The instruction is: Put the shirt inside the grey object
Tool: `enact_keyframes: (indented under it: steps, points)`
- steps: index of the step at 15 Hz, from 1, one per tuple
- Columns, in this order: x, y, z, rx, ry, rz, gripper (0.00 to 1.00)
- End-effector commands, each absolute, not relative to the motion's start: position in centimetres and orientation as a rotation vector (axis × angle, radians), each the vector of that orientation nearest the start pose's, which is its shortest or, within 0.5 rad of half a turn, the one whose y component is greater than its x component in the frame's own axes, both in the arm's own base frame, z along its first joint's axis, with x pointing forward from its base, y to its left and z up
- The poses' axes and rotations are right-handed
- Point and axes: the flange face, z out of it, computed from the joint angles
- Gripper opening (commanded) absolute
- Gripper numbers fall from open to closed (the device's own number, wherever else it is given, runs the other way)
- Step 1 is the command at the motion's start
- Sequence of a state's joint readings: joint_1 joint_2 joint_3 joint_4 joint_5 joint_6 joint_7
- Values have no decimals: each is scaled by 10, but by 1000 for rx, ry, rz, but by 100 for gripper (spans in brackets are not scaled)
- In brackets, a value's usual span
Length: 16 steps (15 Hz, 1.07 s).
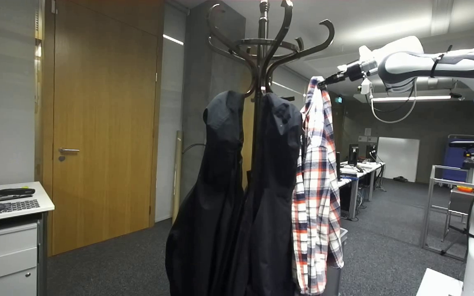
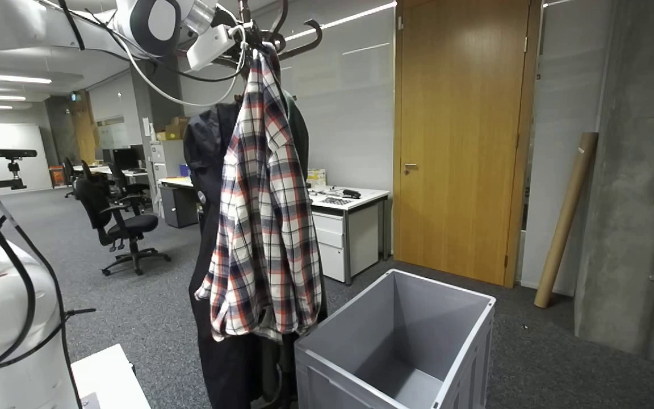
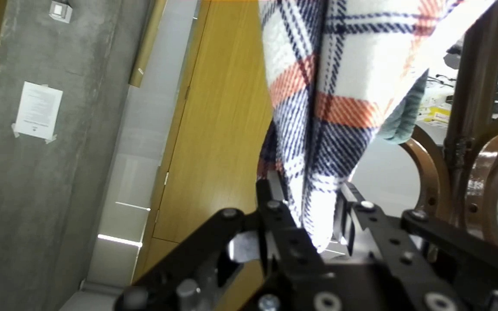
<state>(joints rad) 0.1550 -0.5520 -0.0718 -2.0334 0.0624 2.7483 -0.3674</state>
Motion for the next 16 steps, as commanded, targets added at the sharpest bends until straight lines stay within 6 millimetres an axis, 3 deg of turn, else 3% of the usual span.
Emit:
enact_keyframes:
  steps: [1,10,16]
  points:
    - [403,-11,842,-2566,-386,-1987,7]
    - [411,-78,853,-2657,-135,-2041,7]
    - [427,-96,862,-2721,-55,-2071,7]
